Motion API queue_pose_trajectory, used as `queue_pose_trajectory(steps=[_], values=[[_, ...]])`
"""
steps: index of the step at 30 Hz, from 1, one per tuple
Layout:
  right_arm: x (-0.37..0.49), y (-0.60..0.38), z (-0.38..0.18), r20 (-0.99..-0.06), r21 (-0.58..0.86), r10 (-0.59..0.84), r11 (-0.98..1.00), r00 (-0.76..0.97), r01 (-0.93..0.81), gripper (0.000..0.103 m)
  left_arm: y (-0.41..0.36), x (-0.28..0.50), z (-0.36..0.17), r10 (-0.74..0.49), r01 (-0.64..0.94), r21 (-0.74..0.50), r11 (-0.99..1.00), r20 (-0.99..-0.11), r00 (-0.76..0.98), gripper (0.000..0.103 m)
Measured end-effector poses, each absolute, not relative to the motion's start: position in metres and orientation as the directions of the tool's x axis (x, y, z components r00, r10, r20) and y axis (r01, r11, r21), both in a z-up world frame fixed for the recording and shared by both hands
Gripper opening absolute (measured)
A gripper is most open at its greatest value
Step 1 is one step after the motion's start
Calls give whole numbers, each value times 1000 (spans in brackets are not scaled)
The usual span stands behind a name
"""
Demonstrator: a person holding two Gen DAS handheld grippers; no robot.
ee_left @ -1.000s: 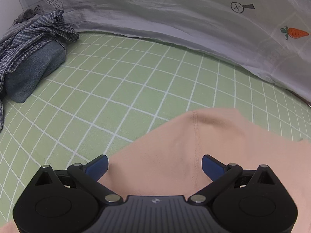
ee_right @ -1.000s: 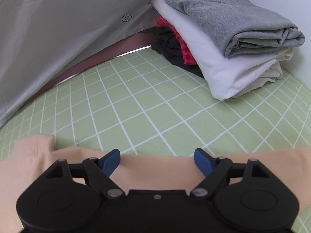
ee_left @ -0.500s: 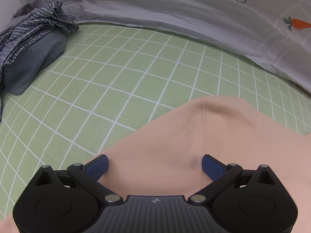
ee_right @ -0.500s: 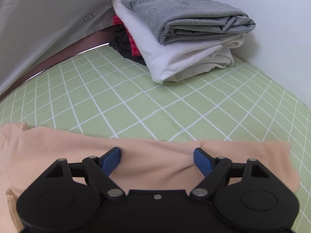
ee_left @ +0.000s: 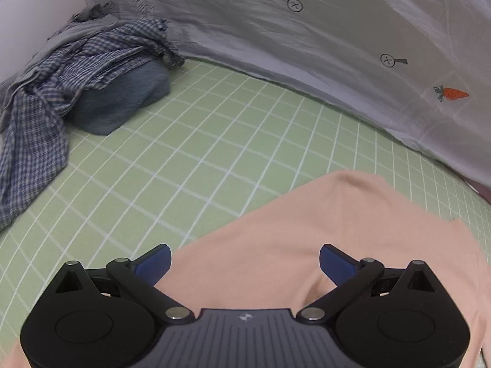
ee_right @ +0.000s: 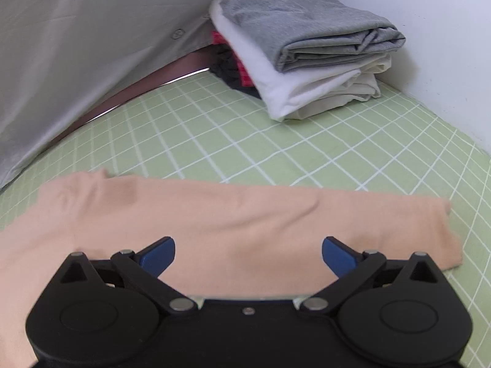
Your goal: Fold clothes
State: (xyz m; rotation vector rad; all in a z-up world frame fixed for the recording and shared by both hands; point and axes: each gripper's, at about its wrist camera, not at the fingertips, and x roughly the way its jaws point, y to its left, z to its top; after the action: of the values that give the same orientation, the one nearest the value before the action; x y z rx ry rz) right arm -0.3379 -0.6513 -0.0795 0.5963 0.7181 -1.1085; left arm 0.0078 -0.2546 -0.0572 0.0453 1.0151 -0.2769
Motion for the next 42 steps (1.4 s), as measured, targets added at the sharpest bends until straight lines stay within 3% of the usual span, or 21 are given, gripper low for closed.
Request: queue_pose_trajectory(steps=[8,21,31,33,39,41,42], values=[[-332,-569,-78,-796,180,-474,410,377,894,103,-151,-28,-65,-141,158,-78,984,-889,435,102],[-312,-443,-78,-826,153,-411,494,385,856,103,-40,-28,-86,-70,122,-25,992,-920,386,102],[-303,-383,-75,-833,131,-429,462,350,877,103,-21,-11,-102,-136,253,-56,966,-942,308,99],[-301,-373,-74,-833,122,-436,455,341,882,103,-23,-8,-103,-161,298,-69,952,-942,295,90],[-300,-354,-74,-835,114,-449,424,318,898,103,-34,-7,-103,-198,417,-68,906,-940,277,51],[-301,-350,-74,-834,113,-456,409,311,905,103,-36,-7,-102,-217,448,-76,891,-937,272,17],[-301,-348,-74,-833,113,-460,401,307,909,103,-37,-7,-101,-230,454,-90,887,-937,263,10]])
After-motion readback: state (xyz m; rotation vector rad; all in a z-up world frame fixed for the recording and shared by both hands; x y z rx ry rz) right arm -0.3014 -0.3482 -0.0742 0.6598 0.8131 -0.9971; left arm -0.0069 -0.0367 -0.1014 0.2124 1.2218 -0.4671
